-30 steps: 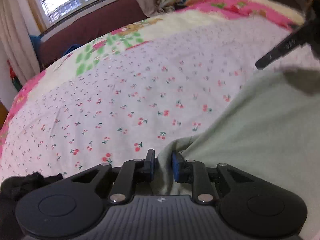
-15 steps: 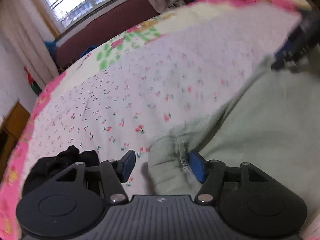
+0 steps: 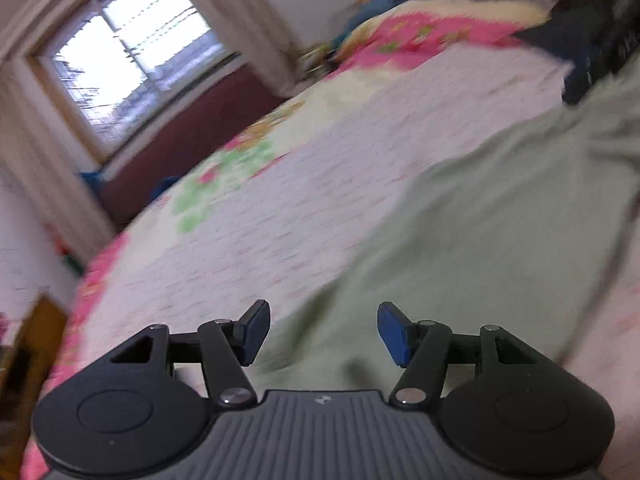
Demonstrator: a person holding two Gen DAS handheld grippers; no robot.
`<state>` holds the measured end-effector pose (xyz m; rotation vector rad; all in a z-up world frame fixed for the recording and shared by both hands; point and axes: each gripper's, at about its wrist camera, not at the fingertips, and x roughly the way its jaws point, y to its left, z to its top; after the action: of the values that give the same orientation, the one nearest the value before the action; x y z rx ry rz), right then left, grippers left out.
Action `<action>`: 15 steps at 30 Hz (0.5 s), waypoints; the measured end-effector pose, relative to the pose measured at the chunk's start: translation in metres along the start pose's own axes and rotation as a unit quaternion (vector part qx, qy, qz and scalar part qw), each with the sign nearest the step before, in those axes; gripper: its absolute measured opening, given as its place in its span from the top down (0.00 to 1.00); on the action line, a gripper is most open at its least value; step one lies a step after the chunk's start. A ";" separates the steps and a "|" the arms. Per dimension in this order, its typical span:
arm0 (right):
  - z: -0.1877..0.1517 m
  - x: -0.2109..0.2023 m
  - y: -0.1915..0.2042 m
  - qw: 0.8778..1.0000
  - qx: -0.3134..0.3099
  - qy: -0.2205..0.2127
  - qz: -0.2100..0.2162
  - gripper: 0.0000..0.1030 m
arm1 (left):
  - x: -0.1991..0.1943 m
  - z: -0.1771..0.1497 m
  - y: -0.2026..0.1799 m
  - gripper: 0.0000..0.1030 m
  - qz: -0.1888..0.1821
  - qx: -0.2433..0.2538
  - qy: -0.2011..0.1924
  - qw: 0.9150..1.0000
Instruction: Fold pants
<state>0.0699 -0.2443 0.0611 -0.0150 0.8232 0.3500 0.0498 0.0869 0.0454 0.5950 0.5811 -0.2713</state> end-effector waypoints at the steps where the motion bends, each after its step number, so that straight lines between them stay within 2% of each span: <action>1: -0.015 -0.010 -0.008 1.000 0.025 0.007 -0.002 0.53 | -0.003 0.006 -0.014 0.28 -0.030 0.003 -0.011 0.999; 3: -0.040 -0.023 -0.023 0.997 0.072 0.024 0.010 0.53 | -0.010 0.017 -0.044 0.28 -0.079 0.028 -0.029 0.996; 5: -0.062 -0.028 -0.033 0.993 0.114 0.030 0.028 0.53 | -0.014 0.028 -0.080 0.28 -0.111 0.070 -0.042 0.991; 10: -0.090 -0.020 -0.057 0.974 0.213 0.053 0.048 0.53 | -0.011 0.052 -0.142 0.28 -0.135 0.161 -0.063 0.976; 13: -0.100 -0.020 -0.077 0.962 0.265 0.031 0.065 0.53 | -0.004 0.059 -0.162 0.28 -0.129 0.215 -0.060 0.966; 15: -0.100 -0.020 -0.088 0.954 0.292 0.011 0.068 0.53 | 0.003 0.062 -0.166 0.28 -0.136 0.234 -0.051 0.961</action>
<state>0.0131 -0.3477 -0.0039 0.5947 0.9270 0.2244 0.0126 -0.0831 0.0114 0.9516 0.4993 -0.7087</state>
